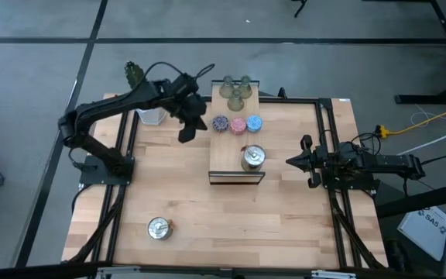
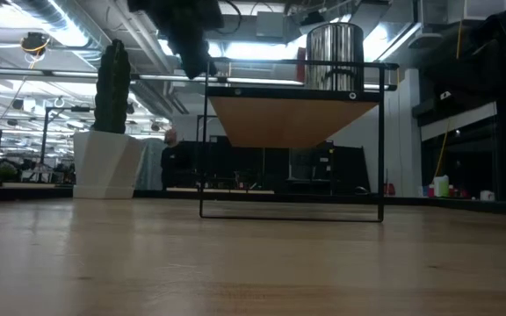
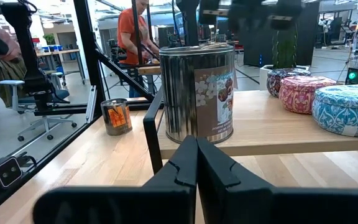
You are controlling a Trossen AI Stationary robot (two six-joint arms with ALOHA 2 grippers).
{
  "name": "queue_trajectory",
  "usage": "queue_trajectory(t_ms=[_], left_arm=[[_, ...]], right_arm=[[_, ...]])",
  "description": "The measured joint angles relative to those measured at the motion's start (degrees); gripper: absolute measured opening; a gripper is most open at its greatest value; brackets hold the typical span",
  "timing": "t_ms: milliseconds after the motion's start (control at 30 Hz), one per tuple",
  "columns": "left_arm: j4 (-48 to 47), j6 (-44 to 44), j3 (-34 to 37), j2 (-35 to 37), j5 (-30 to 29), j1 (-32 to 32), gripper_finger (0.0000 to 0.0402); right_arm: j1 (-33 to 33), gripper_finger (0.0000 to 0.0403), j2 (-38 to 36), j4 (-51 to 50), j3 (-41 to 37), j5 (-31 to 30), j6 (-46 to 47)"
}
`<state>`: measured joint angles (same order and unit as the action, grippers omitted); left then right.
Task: Pick & Place candle stick holders
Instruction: Put the silver scented candle can on the shelf
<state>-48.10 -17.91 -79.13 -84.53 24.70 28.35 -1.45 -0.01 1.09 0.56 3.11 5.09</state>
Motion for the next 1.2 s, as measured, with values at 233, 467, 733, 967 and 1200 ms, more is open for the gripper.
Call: queue_trajectory(t_ms=[233, 467, 733, 967, 1200], left_arm=[[-1.1, 2.9, 5.7, 6.7, -4.7, -4.4, 0.0002], [-4.6, 4.1, 8.5, 10.9, -7.1, -10.6, 0.0002], [-8.3, 3.5, 9.4, 12.0, -7.2, -19.6, 0.0002], [-10.5, 2.6, 9.4, 12.0, -10.3, -26.7, 0.0003], [-10.4, 5.9, 9.4, 12.0, -10.6, -33.3, 0.0007]], right_arm=[[0.0, 0.0005, 0.0, 0.0, 0.0, 0.0, 0.0], [0.0, 0.0005, 0.0, 0.0, 0.0, 0.0, 0.0], [0.0, 0.0005, 0.0, 0.0, 0.0, 0.0, 0.0], [0.0, 0.0005, 0.0, 0.0, 0.0, 0.0, 0.0], [0.0, 0.0005, 0.0, 0.0, 0.0, 0.0, 0.0]])
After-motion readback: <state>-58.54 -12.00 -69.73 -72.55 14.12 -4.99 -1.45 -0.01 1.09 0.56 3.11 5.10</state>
